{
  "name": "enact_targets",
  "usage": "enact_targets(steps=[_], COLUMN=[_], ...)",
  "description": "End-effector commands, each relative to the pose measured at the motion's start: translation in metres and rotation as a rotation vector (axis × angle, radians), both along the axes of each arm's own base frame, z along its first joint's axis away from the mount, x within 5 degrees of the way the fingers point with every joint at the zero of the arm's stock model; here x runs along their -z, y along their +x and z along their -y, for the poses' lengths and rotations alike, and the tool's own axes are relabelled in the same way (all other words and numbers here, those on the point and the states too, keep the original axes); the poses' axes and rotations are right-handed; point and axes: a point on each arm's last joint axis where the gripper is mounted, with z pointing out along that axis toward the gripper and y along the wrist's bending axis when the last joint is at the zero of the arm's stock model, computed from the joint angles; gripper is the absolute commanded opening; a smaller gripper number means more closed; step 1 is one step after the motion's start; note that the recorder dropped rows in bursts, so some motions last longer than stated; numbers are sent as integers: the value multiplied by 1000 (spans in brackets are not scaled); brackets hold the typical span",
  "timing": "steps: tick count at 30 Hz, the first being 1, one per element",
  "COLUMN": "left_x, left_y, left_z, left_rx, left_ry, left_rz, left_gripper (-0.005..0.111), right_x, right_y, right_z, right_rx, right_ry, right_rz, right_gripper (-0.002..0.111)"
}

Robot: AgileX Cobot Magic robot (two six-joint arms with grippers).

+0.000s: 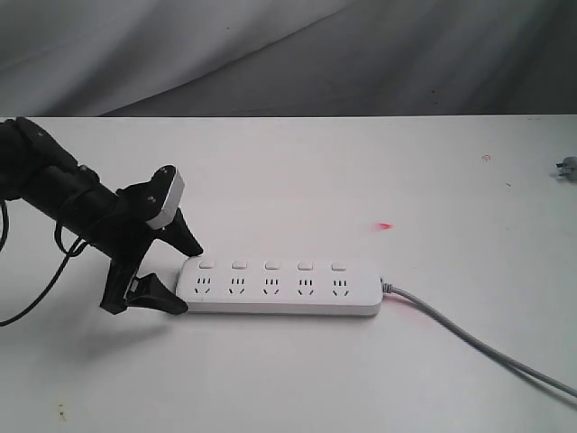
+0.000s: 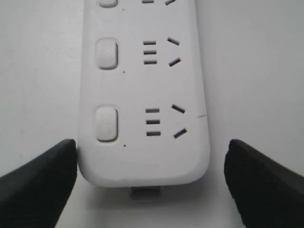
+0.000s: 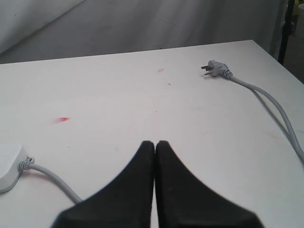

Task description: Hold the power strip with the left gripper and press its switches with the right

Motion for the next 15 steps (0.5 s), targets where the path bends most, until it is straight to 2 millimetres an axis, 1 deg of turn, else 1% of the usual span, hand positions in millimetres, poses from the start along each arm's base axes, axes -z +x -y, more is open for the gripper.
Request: enact_targets(steps=[1, 12, 15], left_x=[7, 8, 8], left_y=[0, 1, 1], left_z=[2, 2, 3], left_rx=[7, 4, -2], left_ry=[-10, -10, -15], left_rz=[-22, -22, -22], left_gripper=[79, 79, 74], right_x=[0, 0, 0], right_y=[0, 0, 0], right_z=[0, 0, 0], right_rx=[1, 1, 1], right_ry=[-13, -13, -13], right_rz=[10, 10, 10], right_gripper=[0, 0, 0])
